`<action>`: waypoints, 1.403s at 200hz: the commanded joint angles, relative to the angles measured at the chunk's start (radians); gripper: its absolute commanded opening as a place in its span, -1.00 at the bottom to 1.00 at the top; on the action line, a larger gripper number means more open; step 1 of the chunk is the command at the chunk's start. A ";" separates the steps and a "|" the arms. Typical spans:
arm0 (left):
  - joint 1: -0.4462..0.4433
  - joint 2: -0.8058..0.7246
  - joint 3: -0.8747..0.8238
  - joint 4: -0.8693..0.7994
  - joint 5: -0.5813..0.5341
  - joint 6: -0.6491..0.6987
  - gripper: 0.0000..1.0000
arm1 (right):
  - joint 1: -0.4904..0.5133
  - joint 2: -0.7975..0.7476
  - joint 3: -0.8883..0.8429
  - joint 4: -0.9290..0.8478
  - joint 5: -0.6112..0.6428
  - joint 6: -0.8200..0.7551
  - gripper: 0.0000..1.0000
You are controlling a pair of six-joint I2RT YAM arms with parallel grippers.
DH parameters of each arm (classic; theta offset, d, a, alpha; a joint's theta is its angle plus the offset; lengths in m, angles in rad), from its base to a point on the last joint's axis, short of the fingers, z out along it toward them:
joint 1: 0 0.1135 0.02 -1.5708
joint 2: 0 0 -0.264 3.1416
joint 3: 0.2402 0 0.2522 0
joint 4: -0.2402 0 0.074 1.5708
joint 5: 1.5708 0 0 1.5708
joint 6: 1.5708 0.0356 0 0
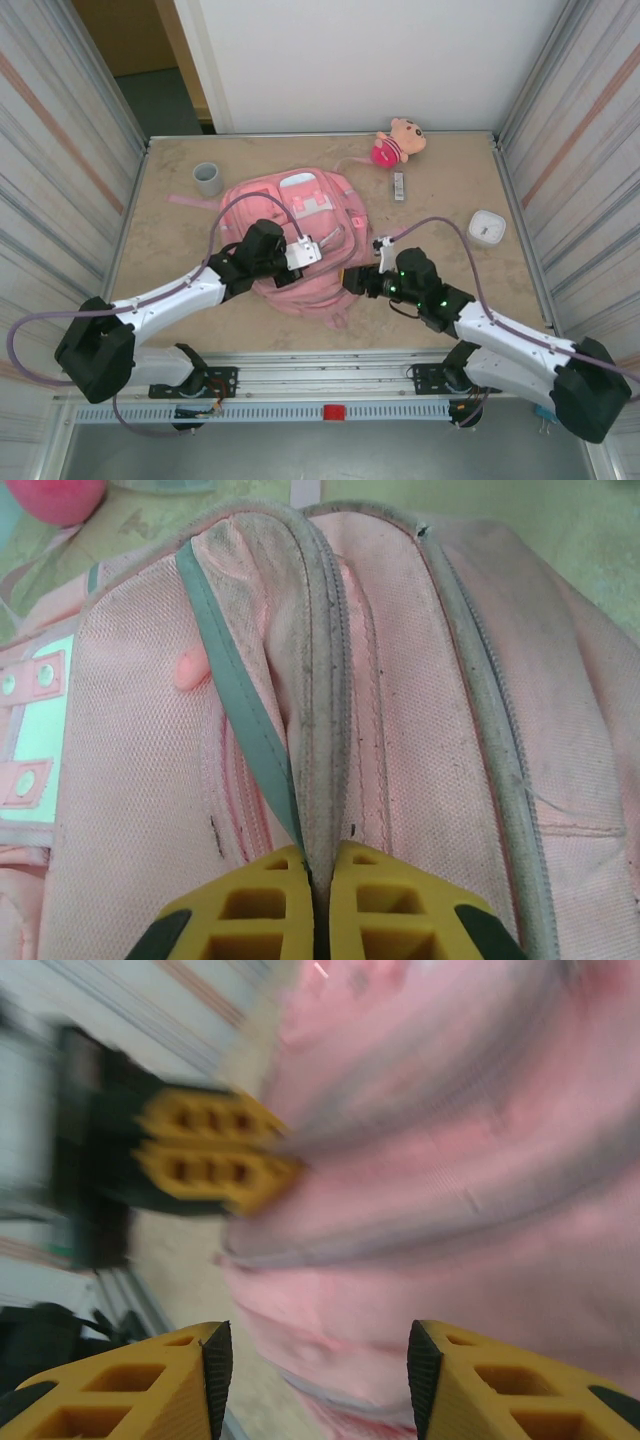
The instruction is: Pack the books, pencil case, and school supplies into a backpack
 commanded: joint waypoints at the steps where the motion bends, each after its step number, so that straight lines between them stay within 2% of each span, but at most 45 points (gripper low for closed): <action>1: 0.006 -0.012 0.032 0.190 0.116 -0.041 -1.00 | 0.023 0.109 -0.052 0.054 0.087 0.118 -0.04; 22: 0.012 -0.008 0.042 0.232 0.188 -0.047 -1.00 | 0.027 0.214 -0.073 0.107 0.107 0.163 -0.13; 104: 0.031 0.079 0.133 0.256 0.471 0.023 -1.00 | 0.098 0.393 0.027 0.259 0.042 0.116 -0.07; 124: 0.046 0.067 0.143 0.181 0.470 0.070 -1.00 | 0.133 0.365 0.035 0.242 0.081 0.097 -0.06; 146: 0.082 0.025 0.122 0.073 0.425 0.115 -1.00 | 0.143 0.262 0.051 0.130 0.112 0.043 0.11; 163: 0.100 -0.023 0.090 0.023 0.370 0.104 -0.77 | 0.140 0.175 0.071 0.021 0.086 -0.023 0.19; 181: 0.112 -0.083 0.063 -0.018 0.342 0.037 -0.11 | 0.118 0.079 0.088 -0.065 0.018 -0.078 0.23; 192: 0.112 -0.122 0.058 -0.052 0.332 -0.026 0.13 | 0.086 0.029 0.104 -0.128 -0.032 -0.106 0.25; 213: 0.109 -0.179 0.064 -0.092 0.300 -0.187 0.31 | -0.007 -0.072 0.151 -0.259 -0.108 -0.153 0.31; 234: 0.098 -0.202 0.070 -0.127 0.271 -0.250 0.41 | -0.145 -0.103 0.186 -0.323 -0.206 -0.194 0.40; 259: 0.029 -0.154 0.110 -0.195 0.194 -0.182 0.49 | -0.307 -0.048 0.224 -0.319 -0.321 -0.199 0.45; 280: -0.038 -0.075 0.130 -0.200 0.102 -0.082 0.57 | -0.384 0.040 0.262 -0.280 -0.393 -0.201 0.41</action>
